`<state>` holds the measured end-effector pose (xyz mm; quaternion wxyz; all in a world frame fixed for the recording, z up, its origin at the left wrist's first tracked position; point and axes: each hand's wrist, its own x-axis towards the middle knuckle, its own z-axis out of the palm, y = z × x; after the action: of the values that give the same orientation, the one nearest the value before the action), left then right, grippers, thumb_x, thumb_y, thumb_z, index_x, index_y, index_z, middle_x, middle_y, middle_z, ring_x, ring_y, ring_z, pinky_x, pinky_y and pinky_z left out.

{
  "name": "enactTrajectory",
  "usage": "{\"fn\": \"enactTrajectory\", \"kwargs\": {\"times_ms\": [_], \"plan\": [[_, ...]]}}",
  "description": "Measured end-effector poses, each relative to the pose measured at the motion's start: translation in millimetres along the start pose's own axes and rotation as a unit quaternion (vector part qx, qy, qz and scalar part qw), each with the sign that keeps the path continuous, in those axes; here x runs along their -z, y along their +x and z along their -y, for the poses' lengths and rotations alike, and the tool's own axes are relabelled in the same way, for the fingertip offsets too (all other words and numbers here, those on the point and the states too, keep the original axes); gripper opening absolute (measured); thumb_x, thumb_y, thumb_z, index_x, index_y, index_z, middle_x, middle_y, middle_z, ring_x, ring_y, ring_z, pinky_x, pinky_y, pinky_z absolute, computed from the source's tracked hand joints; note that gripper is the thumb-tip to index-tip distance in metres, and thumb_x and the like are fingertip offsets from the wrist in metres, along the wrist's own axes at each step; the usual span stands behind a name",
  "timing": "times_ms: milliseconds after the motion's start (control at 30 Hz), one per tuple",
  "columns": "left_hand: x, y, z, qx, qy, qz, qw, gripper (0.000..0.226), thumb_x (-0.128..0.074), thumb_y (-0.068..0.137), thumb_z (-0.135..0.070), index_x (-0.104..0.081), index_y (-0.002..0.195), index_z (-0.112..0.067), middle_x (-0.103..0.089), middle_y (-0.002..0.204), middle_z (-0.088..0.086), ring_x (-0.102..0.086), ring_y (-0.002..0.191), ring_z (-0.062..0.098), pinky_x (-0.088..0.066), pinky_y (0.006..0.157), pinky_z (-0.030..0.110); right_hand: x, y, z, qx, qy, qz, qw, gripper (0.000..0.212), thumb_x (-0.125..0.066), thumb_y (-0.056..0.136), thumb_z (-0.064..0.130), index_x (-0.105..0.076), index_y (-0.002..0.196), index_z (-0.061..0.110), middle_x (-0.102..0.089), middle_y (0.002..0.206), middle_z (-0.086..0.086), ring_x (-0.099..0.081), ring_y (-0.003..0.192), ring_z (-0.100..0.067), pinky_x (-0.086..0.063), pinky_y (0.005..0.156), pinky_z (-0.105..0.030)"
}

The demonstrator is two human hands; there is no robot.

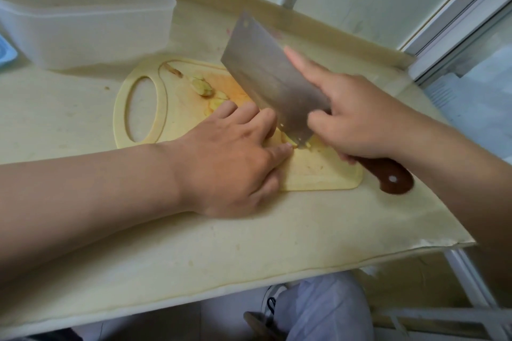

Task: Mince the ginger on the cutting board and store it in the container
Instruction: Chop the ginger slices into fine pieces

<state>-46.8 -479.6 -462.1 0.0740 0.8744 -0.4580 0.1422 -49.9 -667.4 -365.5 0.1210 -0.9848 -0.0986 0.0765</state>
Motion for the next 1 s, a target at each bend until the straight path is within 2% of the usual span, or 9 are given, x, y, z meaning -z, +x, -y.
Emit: {"fn": "enactTrajectory", "kwargs": {"times_ms": [100, 200, 300, 433, 533, 633, 767, 900, 1000], "plan": [[0, -1, 0, 0.000, 0.001, -0.003, 1.000, 0.065, -0.022, 0.094, -0.052, -0.058, 0.139, -0.021, -0.051, 0.104, 0.011, -0.046, 0.090, 0.031, -0.041, 0.081, 0.046, -2, 23, 10, 0.011, 0.008, -0.011, 1.000, 0.094, -0.046, 0.090, 0.004, -0.009, 0.163, 0.051, -0.062, 0.049, 0.022, -0.061, 0.036, -0.018, -0.056, 0.044, -0.033], [0, -1, 0, 0.002, 0.001, -0.005, 1.000, 0.065, -0.023, 0.094, -0.051, -0.059, 0.138, -0.021, -0.052, 0.103, 0.011, -0.046, 0.090, 0.032, -0.040, 0.080, 0.045, -10, 18, 8, 0.011, 0.040, -0.068, 0.997, 0.094, -0.046, 0.089, 0.005, -0.010, 0.163, 0.049, -0.068, 0.056, 0.002, -0.063, 0.039, -0.019, -0.057, 0.046, -0.032], [2, -2, 0, 0.004, 0.002, -0.006, 1.000, 0.065, -0.022, 0.092, -0.050, -0.061, 0.135, -0.021, -0.053, 0.104, 0.013, -0.048, 0.091, 0.033, -0.040, 0.080, 0.045, -23, -9, -6, 0.006, 0.064, -0.133, 0.989, 0.094, -0.048, 0.090, 0.006, -0.008, 0.161, 0.054, -0.069, 0.066, -0.017, -0.063, 0.046, -0.026, -0.057, 0.052, -0.043], [2, -2, -1, 0.010, 0.005, -0.006, 1.000, 0.062, -0.023, 0.092, -0.049, -0.065, 0.127, -0.021, -0.053, 0.104, 0.012, -0.047, 0.089, 0.032, -0.041, 0.080, 0.045, -24, -43, -15, -0.023, 0.089, -0.128, 0.987, 0.094, -0.050, 0.096, 0.007, -0.008, 0.153, 0.069, -0.063, 0.066, -0.026, -0.059, 0.050, -0.038, -0.055, 0.052, -0.051], [2, -1, -1, 0.014, 0.003, -0.006, 1.000, 0.062, -0.022, 0.093, -0.050, -0.064, 0.128, -0.022, -0.052, 0.103, 0.011, -0.046, 0.089, 0.032, -0.041, 0.081, 0.046, -20, -54, -19, -0.025, 0.084, -0.098, 0.991, 0.094, -0.050, 0.097, 0.007, -0.007, 0.152, 0.071, -0.064, 0.064, -0.023, -0.059, 0.050, -0.037, -0.055, 0.054, -0.049], [1, -1, -2, 0.018, 0.003, -0.009, 1.000, 0.063, -0.020, 0.092, -0.050, -0.063, 0.128, -0.022, -0.052, 0.103, 0.011, -0.046, 0.089, 0.032, -0.041, 0.081, 0.046, -12, -51, -17, -0.012, 0.037, -0.065, 0.997, 0.093, -0.049, 0.097, 0.009, -0.006, 0.153, 0.068, -0.064, 0.058, -0.016, -0.059, 0.046, -0.027, -0.055, 0.056, -0.041], [2, 0, -2, 0.020, -0.003, -0.006, 1.000, 0.063, -0.020, 0.092, -0.051, -0.064, 0.128, -0.023, -0.051, 0.101, 0.011, -0.045, 0.088, 0.031, -0.041, 0.080, 0.045, -1, -19, -3, -0.017, 0.008, -0.007, 1.000, 0.094, -0.048, 0.092, 0.006, -0.009, 0.159, 0.060, -0.066, 0.056, -0.006, -0.062, 0.039, -0.019, -0.056, 0.045, -0.029], [2, 0, -1, 0.016, -0.007, -0.010, 1.000, 0.061, -0.026, 0.092, -0.050, -0.065, 0.129, -0.022, -0.051, 0.099, 0.012, -0.046, 0.086, 0.032, -0.043, 0.078, 0.047, -3, 20, 11, -0.001, 0.015, -0.026, 1.000, 0.094, -0.046, 0.089, 0.005, -0.010, 0.163, 0.050, -0.064, 0.075, 0.002, -0.061, 0.036, -0.019, -0.054, 0.041, -0.033], [2, -1, -1, 0.017, -0.002, -0.008, 1.000, 0.061, -0.025, 0.092, -0.050, -0.065, 0.129, -0.022, -0.051, 0.098, 0.012, -0.047, 0.086, 0.032, -0.044, 0.078, 0.047, -14, 12, 11, 0.009, 0.026, -0.084, 0.996, 0.093, -0.047, 0.088, 0.006, -0.010, 0.164, 0.046, -0.066, 0.063, -0.005, -0.062, 0.041, -0.019, -0.058, 0.050, -0.038]]}}
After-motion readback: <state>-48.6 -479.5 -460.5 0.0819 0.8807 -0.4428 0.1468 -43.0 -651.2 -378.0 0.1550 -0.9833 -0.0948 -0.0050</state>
